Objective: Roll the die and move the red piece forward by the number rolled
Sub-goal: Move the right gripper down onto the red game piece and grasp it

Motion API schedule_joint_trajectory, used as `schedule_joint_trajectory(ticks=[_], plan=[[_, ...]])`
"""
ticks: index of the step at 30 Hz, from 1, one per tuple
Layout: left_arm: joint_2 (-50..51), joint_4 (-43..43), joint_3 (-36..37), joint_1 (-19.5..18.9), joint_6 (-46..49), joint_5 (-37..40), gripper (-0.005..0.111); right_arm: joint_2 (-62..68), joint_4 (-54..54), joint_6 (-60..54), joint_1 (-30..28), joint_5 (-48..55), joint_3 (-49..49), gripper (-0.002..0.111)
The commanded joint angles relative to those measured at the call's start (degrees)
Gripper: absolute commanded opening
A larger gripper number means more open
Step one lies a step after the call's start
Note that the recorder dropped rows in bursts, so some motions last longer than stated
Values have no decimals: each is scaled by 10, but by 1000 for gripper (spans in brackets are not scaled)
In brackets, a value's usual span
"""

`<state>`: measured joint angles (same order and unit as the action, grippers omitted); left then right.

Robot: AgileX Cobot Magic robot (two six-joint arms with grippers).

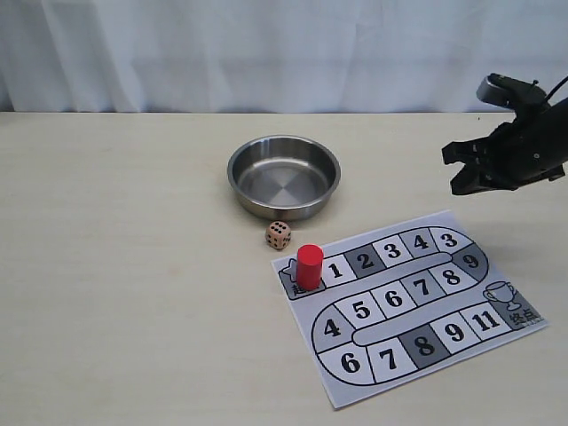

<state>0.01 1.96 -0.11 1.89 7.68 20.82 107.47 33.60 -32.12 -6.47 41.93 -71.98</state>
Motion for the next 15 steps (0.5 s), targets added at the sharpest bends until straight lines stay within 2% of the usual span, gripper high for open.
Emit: schedule_joint_trajectory(ticks=[1, 3, 4, 7, 8, 11, 14, 15], plan=[[0, 3, 1, 1, -2, -5, 0, -44, -132, 89, 42, 21, 1, 4], [0, 3, 1, 1, -2, -5, 0, -57, -236, 158, 92, 17, 1, 4], [0, 3, 1, 1, -2, -5, 0, -63, -254, 165, 123, 18, 1, 4], [0, 3, 1, 1, -2, -5, 0, -63, -230, 165, 172, 6, 1, 15], [0, 3, 1, 1, -2, -5, 0, -63, -218, 165, 184, 2, 1, 21], [0, 3, 1, 1, -2, -5, 0, -63, -186, 163, 220, -12, 1, 54], [0, 3, 1, 1, -2, -5, 0, -63, -187, 161, 254, -16, 1, 69], [0, 3, 1, 1, -2, -5, 0, -63, -191, 161, 266, -16, 1, 70]])
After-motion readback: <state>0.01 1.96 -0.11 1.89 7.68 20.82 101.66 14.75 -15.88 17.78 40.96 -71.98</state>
